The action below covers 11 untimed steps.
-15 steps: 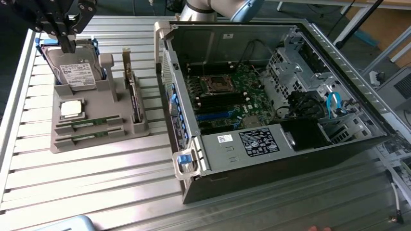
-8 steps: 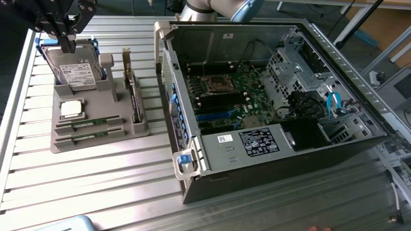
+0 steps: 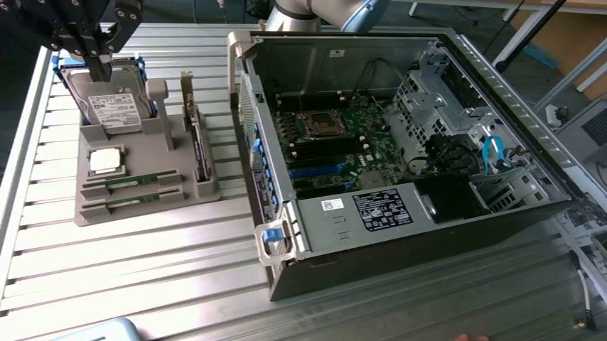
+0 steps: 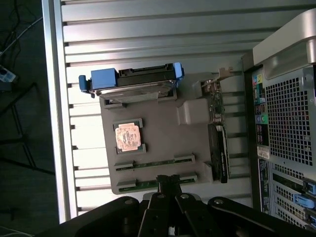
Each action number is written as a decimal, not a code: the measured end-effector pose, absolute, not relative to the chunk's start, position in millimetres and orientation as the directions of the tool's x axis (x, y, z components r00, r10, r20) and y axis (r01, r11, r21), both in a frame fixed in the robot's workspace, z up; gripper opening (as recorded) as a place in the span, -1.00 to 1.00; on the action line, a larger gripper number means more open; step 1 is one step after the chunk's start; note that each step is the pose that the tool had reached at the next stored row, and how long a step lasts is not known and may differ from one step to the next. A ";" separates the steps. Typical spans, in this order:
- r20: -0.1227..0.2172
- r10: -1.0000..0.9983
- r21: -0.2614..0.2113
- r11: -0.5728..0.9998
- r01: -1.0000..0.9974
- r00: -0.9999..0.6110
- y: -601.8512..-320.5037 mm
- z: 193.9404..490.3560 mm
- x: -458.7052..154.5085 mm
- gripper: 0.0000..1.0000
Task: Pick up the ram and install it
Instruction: 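Reach for the ram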
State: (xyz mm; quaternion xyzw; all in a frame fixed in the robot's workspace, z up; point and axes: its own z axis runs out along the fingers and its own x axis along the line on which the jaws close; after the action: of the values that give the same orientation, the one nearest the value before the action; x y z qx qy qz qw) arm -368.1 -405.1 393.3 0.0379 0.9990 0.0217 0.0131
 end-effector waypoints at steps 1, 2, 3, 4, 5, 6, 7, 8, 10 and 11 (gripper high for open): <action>-0.024 0.076 0.044 0.996 0.075 -0.997 -406.3 393.3 -368.1 -0.79; -0.024 0.076 0.044 0.996 0.075 -0.997 -407.5 393.3 -368.1 -0.79; -0.024 0.076 0.044 0.996 0.075 -0.997 -408.6 393.3 -368.1 -0.79; -0.024 0.076 0.044 0.996 0.075 -0.997 -409.9 393.3 -368.1 -0.79; -0.024 0.076 0.044 0.996 0.075 -0.997 -411.0 393.3 -368.1 -0.79; -0.024 0.076 0.044 0.996 0.075 -0.997 -412.3 393.3 -368.1 -0.79; -0.024 0.076 0.044 0.996 0.075 -0.997 -413.6 393.3 -368.1 -0.79; -0.024 0.076 0.044 0.996 0.075 -0.997 -414.6 393.3 -368.1 -0.79; -0.024 0.076 0.044 0.996 0.075 -0.997 -417.0 393.3 -368.1 -0.79; -0.024 0.076 0.044 0.996 0.075 -0.997 -418.1 393.3 -368.1 -0.79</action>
State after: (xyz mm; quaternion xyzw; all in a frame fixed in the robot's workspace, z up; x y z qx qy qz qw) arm -368.1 -418.1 393.3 0.0379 0.9990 0.0217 0.0131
